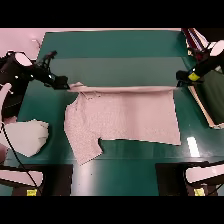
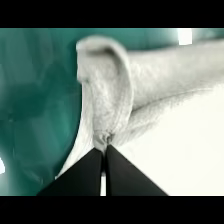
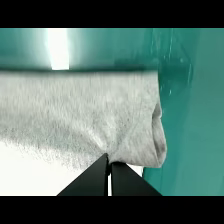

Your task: Fold the shirts.

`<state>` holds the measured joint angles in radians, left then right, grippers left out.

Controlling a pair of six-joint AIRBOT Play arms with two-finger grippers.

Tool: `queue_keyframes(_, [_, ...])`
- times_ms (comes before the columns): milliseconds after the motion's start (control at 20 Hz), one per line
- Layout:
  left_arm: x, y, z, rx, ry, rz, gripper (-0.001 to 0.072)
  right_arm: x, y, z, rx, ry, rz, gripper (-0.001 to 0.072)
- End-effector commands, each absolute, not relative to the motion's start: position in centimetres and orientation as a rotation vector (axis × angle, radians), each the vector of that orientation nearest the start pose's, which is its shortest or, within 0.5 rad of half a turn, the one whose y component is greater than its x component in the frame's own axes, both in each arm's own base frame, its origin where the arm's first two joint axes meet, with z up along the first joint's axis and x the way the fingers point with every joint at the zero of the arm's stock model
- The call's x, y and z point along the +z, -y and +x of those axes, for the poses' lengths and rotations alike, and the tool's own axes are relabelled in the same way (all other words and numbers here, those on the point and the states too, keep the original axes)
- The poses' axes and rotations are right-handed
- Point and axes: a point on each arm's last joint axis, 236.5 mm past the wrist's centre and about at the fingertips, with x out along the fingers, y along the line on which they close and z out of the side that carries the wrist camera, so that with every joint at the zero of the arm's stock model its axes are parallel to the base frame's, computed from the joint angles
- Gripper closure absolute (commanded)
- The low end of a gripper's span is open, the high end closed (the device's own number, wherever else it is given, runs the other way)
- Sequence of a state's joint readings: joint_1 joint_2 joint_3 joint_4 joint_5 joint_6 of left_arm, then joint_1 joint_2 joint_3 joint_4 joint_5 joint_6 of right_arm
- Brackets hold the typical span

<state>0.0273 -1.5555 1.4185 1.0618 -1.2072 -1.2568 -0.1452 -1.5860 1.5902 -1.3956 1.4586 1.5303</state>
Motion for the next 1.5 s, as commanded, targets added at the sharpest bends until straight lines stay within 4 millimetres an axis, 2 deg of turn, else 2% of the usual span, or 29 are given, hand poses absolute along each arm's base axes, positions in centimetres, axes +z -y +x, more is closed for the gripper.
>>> queue_keyframes(0, [-2.8, 10.1, 42.1, -0.452, -1.324, -0.227, 0.0681, -1.2, 1.9, 39.3, 0.025, -1.477, 0.218, 0.0699])
queue_keyframes(100, [-3.6, 10.2, 42.1, -0.439, -1.315, -0.239, 0.0681, -2.6, 0.7, 38.0, 0.047, -1.506, 0.264, 0.0698])
queue_keyframes(250, [-3.6, 10.1, 42.2, -0.408, -1.322, -0.274, 0.0669, -4.1, -1.3, 36.7, 0.089, -1.539, 0.35, 0.0698])
queue_keyframes(300, [-3.6, 10.1, 42.1, -0.399, -1.332, -0.288, 0.0415, -4.3, -1.5, 36.4, 0.093, -1.549, 0.36, 0.0692])
queue_keyframes(350, [-3.6, 10.0, 41.7, -0.396, -1.345, -0.29, 0.0131, -4.3, -1.4, 36.3, 0.092, -1.553, 0.357, 0.0533])
queue_keyframes(400, [-3.3, 9.7, 41.1, -0.39, -1.369, -0.308, 0.0117, -3.9, -1.3, 36.2, 0.092, -1.55, 0.361, 0.0315])
queue_keyframes(500, [-1.9, 8.3, 39.5, -0.389, -1.404, -0.302, 0.0117, -1.9, -0.4, 36.0, 0.079, -1.506, 0.354, 0.0301])
queue_keyframes(550, [-1.4, 6.9, 38.4, -0.362, -1.413, -0.268, 0.0117, -0.5, 0.1, 35.9, 0.078, -1.467, 0.347, 0.0301])
queue_keyframes(650, [-1.2, 3.9, 34.9, -0.257, -1.432, -0.202, 0.0116, 2.0, 1.0, 34.5, 0.057, -1.394, 0.352, 0.0301])
queue_keyframes(700, [-1.7, 3.4, 32.2, -0.218, -1.458, -0.196, 0.0116, 2.8, 1.2, 33.7, 0.053, -1.364, 0.345, 0.0301])
queue_keyframes(750, [-2.4, 3.6, 29.7, -0.213, -1.481, -0.208, 0.0116, 3.4, 1.3, 33.1, 0.044, -1.333, 0.343, 0.0301])
queue_keyframes(850, [-4.0, 5.9, 25.1, -0.254, -1.524, -0.296, 0.0116, 3.9, 1.3, 32.4, 0.032, -1.273, 0.337, 0.0302])
queue_keyframes(950, [-6.0, 7.5, 21.4, -0.271, -1.564, -0.376, 0.0116, 4.4, 1.0, 32.1, 0.034, -1.24, 0.34, 0.0302])
queue_keyframes(1000, [-7.0, 8.1, 20.2, -0.271, -1.577, -0.414, 0.0117, 4.6, 0.9, 32.0, 0.037, -1.232, 0.338, 0.0302])
queue_keyframes(1100, [-8.4, 9.5, 19.0, -0.277, -1.59, -0.503, 0.0116, 5.1, 0.6, 32.0, 0.045, -1.222, 0.327, 0.0302])
queue_keyframes(1200, [-8.4, 10.9, 19.7, -0.313, -1.538, -0.58, 0.0116, 5.5, 0.3, 31.9, 0.052, -1.207, 0.334, 0.0302])
queue_keyframes(1450, [-7.5, 12.3, 21.2, -0.344, -1.47, -0.665, 0.0119, 5.5, -0.1, 31.4, 0.066, -1.227, 0.345, 0.0302])
